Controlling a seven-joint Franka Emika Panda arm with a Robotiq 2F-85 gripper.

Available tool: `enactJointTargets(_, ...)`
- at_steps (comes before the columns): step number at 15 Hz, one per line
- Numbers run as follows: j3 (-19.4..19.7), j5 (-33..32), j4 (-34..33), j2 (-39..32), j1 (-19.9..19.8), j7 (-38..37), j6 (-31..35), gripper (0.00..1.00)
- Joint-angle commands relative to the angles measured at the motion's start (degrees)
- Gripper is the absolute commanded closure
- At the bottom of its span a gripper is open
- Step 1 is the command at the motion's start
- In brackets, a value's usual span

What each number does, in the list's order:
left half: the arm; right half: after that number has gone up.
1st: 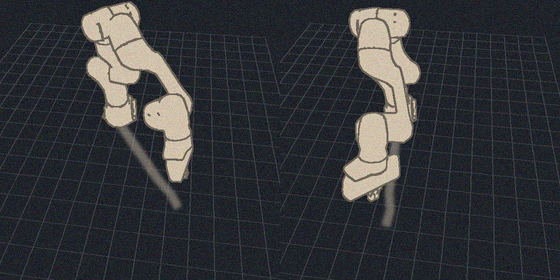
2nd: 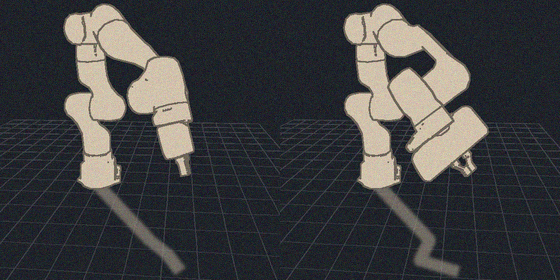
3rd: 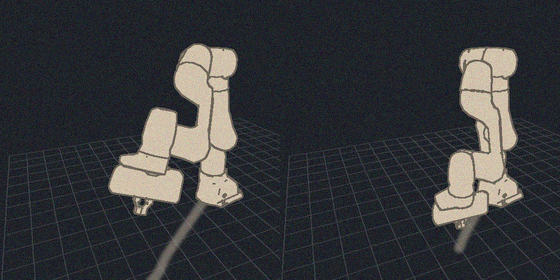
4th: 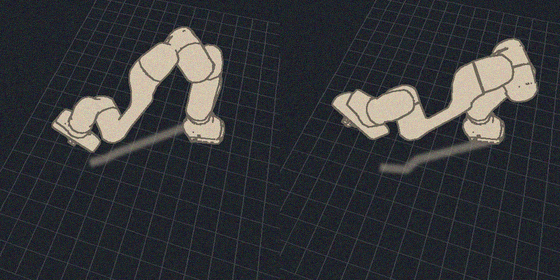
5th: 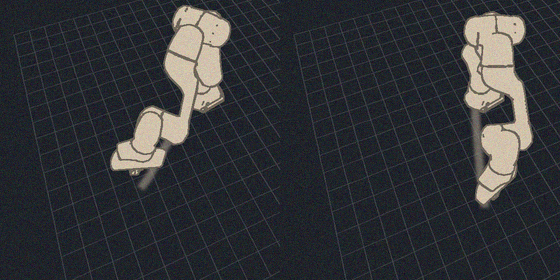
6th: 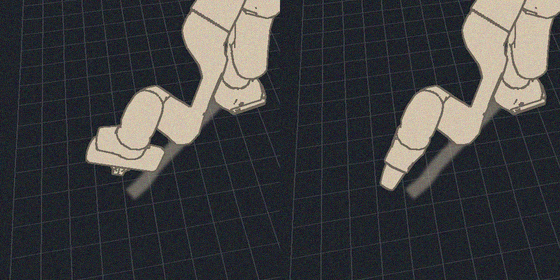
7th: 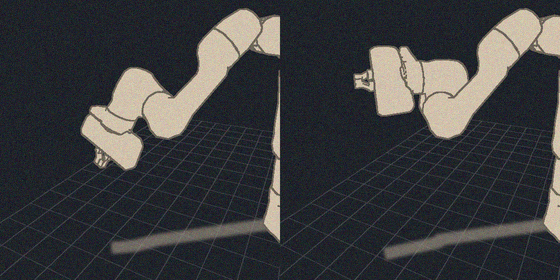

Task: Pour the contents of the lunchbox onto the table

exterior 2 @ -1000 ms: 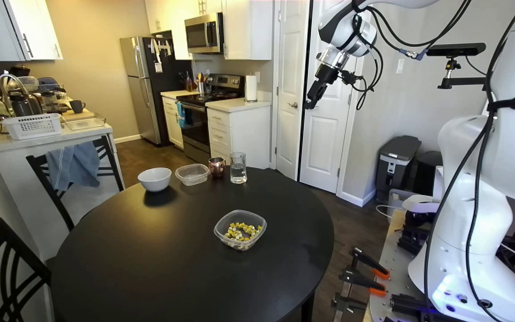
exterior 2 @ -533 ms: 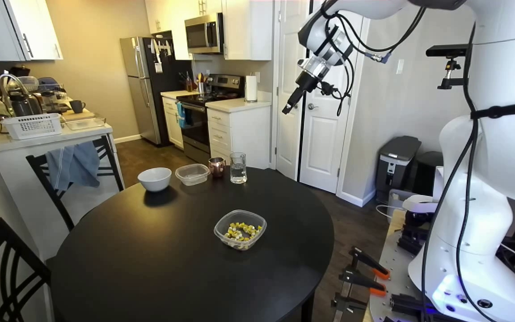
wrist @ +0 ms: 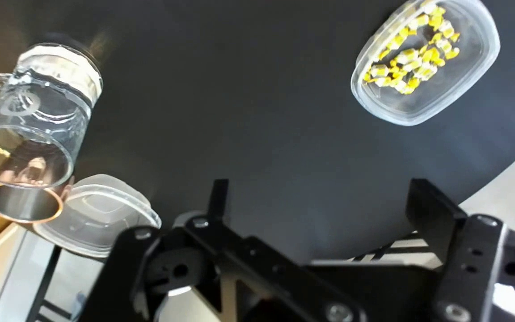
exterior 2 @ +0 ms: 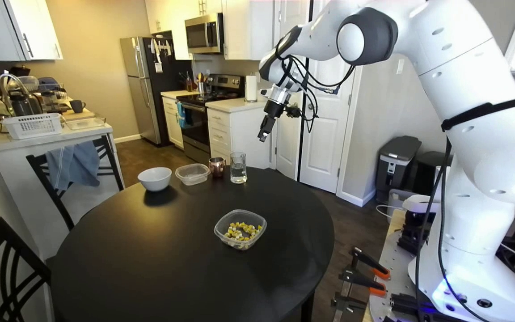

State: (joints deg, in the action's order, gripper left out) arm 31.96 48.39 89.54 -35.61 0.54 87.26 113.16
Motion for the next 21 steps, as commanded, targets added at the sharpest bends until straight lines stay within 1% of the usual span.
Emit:
enactJointTargets(1, -14.3, -10.1, -13.9, -8.4, -10.3, -3.6, 0.1, 0.00)
enactJointTargets(3, -19.5, -15.4, -20.5, -12.3, -13.2, -7.1, -0.6, 0.00)
enactJointTargets(4, -22.0, -17.6, -22.7, -13.4, -14.4, -7.0, -0.6, 0.00)
enactJointTargets(5, -24.2, -20.0, -24.6, -14.3, -15.3, -6.3, -0.7, 0.00)
enactJointTargets(7, -28.0, -25.3, -27.0, -14.9, -16.6, -2.4, -2.2, 0.00)
enactJointTargets(8, -28.5, -28.8, -28.0, -15.2, -16.2, -2.2, -2.5, 0.00)
enactJointTargets(9, -28.1, -32.5, -28.3, -15.3, -15.2, -3.4, -1.3, 0.00)
enactJointTargets(13, -28.5, -43.9, -29.5, -15.6, -13.4, -2.2, 0.7, 0.00)
enactJointTargets(15, -30.6, -44.2, -29.9, -15.7, -14.8, -2.0, -1.7, 0.00)
enactJointTargets(16, -30.6, -44.0, -29.0, -15.1, -14.6, -4.7, -0.7, 0.00)
enactJointTargets(21, -31.0, -44.2, -29.1, -15.5, -15.0, -4.1, -0.8, 0.00)
